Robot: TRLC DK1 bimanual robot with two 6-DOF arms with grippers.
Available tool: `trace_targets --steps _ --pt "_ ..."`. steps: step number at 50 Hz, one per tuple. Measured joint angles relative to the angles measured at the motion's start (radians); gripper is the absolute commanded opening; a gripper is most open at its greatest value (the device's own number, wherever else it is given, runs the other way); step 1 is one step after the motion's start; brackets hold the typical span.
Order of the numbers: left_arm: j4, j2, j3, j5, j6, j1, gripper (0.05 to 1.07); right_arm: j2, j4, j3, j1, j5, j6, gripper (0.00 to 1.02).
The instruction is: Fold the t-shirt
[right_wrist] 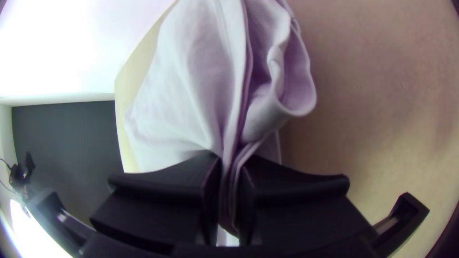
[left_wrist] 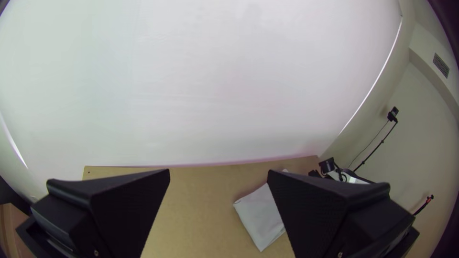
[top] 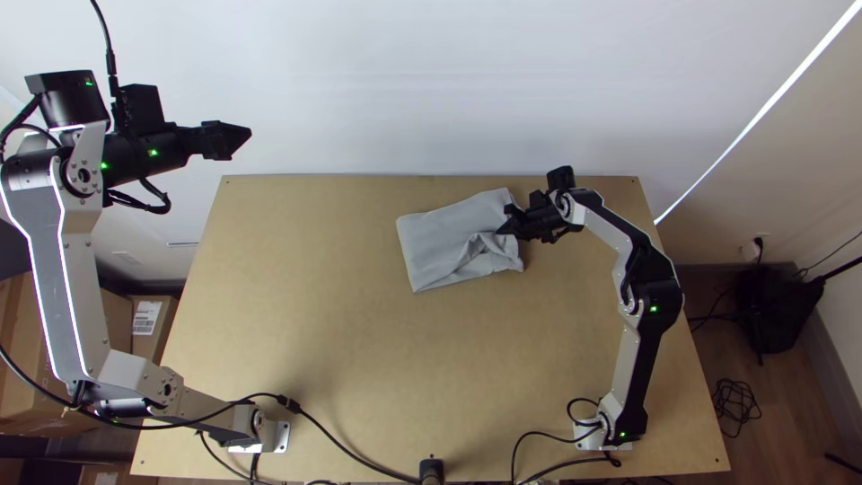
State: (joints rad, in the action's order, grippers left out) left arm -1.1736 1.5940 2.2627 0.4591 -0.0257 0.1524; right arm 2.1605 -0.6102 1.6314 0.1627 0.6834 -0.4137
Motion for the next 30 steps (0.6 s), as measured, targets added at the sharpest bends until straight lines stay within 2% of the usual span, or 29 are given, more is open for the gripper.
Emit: trace_targets --steps 17,30 --pt "0.0 0.0 0.0 0.0 0.0 -0.003 1.03 -0.012 0.024 -0.028 -0.034 -0.006 0.008 0.02" --pt "0.0 0.0 0.0 0.0 0.0 -0.003 1.03 -0.011 0.061 -0.028 -0.172 -0.048 0.006 0.02"
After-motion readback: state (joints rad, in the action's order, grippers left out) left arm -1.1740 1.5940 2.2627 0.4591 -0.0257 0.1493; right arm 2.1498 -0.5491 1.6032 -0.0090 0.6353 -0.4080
